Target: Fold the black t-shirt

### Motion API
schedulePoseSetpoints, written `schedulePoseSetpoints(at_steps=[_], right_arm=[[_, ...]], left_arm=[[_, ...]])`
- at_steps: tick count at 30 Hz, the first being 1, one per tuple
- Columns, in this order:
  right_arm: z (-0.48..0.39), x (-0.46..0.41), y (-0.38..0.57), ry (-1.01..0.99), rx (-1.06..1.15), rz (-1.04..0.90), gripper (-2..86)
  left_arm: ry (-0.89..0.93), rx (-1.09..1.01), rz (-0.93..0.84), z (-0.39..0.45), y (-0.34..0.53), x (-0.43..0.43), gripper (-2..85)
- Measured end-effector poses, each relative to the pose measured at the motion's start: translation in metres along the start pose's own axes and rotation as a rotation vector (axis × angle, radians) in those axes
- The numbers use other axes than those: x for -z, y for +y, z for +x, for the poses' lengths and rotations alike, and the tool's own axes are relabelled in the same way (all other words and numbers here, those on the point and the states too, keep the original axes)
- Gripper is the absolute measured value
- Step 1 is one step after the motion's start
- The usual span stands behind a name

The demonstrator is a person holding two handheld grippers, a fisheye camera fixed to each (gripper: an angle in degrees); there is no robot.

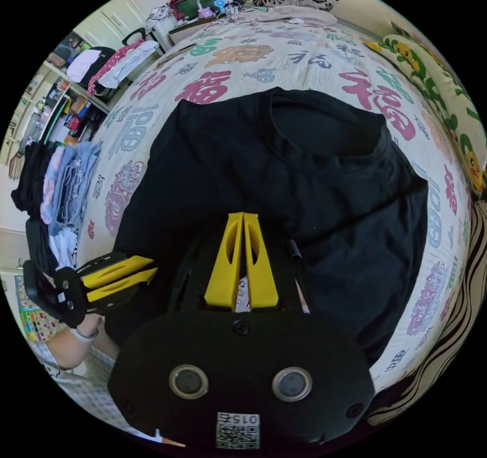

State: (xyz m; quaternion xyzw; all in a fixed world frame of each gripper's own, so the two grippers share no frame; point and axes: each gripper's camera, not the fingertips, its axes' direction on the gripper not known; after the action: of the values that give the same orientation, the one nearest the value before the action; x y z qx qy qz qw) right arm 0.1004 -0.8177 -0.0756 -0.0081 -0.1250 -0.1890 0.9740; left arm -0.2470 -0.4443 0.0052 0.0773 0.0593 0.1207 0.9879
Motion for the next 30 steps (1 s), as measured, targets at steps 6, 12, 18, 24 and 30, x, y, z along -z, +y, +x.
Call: schedulePoseSetpoints(at_steps=[6, 12, 18, 24, 30], right_arm=[[0.073, 0.062, 0.026, 0.033, 0.033, 0.129, 4.7], [0.145, 0.073, 0.013, 0.132, 0.028, 0.090, 7.9], [0.189, 0.051, 0.000, 0.158, 0.004, 0.012, 10.7], [0.212, 0.046, 0.021, 0.082, 0.023, -0.035, 9.9], [0.215, 0.068, 0.054, 0.112, 0.121, -0.073, 0.9]], left_arm=[[0.023, -0.138, 0.150, -0.008, -0.061, 0.032, 6.9], [0.052, -0.162, 0.134, -0.041, -0.196, 0.011, 9.7], [0.110, -0.098, 0.033, -0.061, -0.262, -0.038, 9.6], [0.093, -0.249, -0.115, -0.039, -0.265, -0.071, 6.2], [-0.003, -0.353, -0.055, -0.017, -0.267, -0.041, 1.1]])
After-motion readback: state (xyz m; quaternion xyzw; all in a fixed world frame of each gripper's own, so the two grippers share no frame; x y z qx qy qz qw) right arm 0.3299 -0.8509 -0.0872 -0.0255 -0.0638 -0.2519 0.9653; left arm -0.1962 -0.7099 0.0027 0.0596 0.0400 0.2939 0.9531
